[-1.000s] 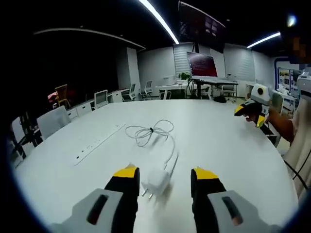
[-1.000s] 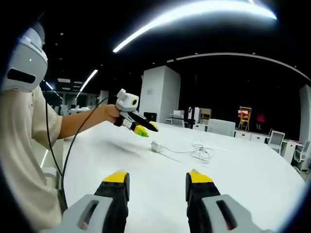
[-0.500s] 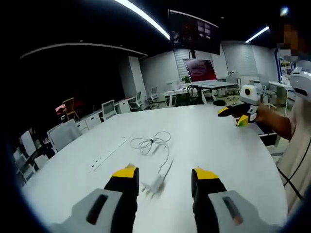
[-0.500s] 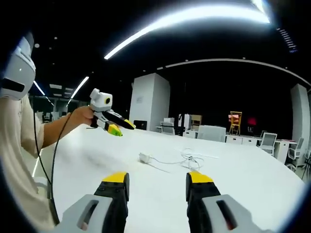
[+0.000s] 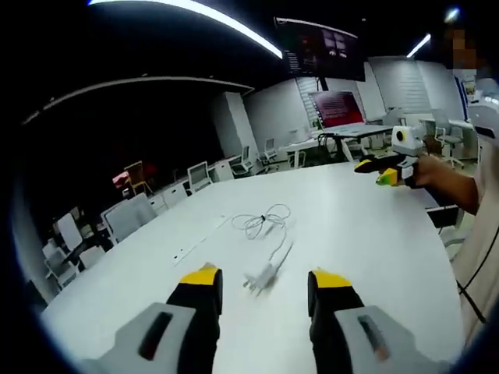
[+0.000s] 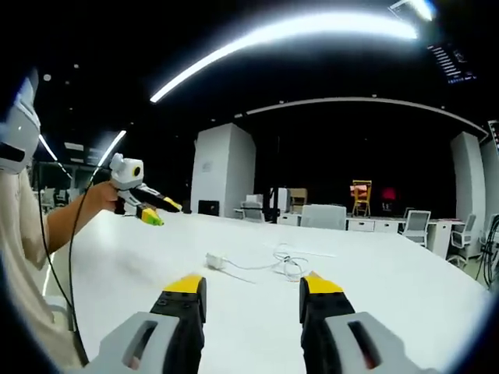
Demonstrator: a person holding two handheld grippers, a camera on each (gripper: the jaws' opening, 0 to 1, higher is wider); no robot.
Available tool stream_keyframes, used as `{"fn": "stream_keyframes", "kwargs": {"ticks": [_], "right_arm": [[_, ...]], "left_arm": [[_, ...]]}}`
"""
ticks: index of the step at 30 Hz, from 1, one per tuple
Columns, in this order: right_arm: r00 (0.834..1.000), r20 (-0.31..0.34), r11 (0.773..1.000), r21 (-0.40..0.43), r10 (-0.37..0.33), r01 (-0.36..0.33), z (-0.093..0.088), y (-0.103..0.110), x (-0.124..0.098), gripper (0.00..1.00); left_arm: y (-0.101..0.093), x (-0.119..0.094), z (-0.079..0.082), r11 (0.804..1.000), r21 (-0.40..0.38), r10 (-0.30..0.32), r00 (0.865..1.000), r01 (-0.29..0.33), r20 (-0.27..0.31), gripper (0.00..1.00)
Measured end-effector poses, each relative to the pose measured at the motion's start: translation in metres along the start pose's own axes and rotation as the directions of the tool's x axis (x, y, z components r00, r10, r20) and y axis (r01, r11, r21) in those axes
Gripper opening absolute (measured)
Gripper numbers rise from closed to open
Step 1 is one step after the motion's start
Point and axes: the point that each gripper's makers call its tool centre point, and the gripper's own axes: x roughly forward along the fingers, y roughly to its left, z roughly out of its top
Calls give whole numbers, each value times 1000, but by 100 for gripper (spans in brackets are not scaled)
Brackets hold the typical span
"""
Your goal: Plug the desk Type‑C cable into the charger adapter.
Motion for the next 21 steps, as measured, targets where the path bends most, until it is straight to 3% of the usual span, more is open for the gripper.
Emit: {"fn": "stream_keyframes", "kwargs": {"ticks": [12, 15, 21], "right_arm": [[1000, 18, 1000, 16, -18, 18, 0, -1, -6, 49], [1000, 19, 1000, 20, -17, 17, 0, 0, -7, 50], [1000, 21, 1000, 18, -13, 13, -1, 2, -7, 51]], "left_arm": [[-5, -27, -10, 996, -44, 74, 996, -72, 44, 44], [-6, -34, -6, 994, -52, 97, 992, -93, 84, 45], [-10, -47, -10, 990, -54, 136, 986, -131, 94, 46]]}}
